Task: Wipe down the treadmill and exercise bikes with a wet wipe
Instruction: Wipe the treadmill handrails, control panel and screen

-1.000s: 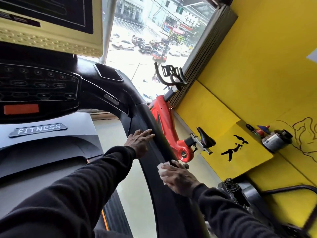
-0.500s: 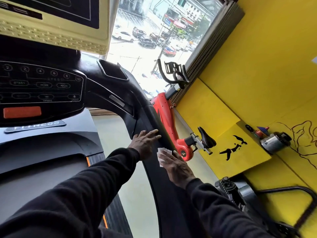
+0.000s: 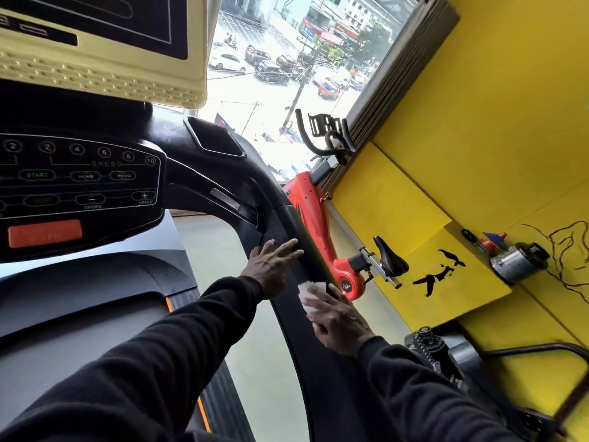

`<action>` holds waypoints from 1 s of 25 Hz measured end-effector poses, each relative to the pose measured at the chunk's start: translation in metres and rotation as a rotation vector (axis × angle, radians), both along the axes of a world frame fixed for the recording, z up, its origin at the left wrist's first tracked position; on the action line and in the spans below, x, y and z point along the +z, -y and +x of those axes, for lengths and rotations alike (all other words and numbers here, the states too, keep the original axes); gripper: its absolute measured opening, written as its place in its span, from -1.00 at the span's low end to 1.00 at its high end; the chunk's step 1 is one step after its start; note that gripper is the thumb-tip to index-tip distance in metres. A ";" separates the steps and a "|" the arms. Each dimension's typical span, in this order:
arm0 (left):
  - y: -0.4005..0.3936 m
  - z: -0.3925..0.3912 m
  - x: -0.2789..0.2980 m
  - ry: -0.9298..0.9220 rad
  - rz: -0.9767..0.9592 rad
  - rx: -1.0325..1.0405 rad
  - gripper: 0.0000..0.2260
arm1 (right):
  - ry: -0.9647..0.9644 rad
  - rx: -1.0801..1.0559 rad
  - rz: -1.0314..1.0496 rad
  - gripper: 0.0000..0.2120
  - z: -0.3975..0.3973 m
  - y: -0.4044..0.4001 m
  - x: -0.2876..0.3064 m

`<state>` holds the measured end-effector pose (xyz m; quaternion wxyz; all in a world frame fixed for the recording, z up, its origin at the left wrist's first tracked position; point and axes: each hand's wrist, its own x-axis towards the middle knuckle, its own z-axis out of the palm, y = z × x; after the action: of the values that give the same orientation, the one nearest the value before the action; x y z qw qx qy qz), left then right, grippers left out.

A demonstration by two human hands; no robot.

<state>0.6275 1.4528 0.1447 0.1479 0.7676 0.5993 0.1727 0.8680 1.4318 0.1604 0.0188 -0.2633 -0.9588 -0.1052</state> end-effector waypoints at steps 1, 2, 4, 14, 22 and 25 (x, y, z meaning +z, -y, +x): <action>-0.002 -0.004 0.000 0.000 -0.004 -0.003 -0.34 | 0.014 0.048 -0.020 -0.80 0.007 0.000 0.001; -0.003 -0.007 0.000 0.000 -0.007 -0.007 -0.34 | 0.028 0.076 -0.023 -0.80 0.008 -0.002 0.004; -0.007 -0.013 0.000 0.006 -0.006 -0.022 -0.32 | 0.031 0.029 0.008 -0.72 -0.012 -0.016 0.006; -0.021 -0.026 0.001 0.056 0.053 -0.046 -0.37 | -0.007 0.031 0.034 -0.72 -0.049 -0.048 0.006; -0.042 -0.045 -0.009 0.080 0.199 0.184 -0.36 | -0.102 0.260 -0.108 -0.87 -0.060 -0.093 0.016; -0.046 -0.044 0.010 0.015 0.124 0.228 -0.27 | -0.079 0.197 -0.074 -0.82 -0.085 -0.115 0.009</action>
<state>0.5839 1.4985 0.1548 0.0842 0.7009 0.6696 0.2308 0.7829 1.5473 0.1692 0.0569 -0.1723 -0.9817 -0.0569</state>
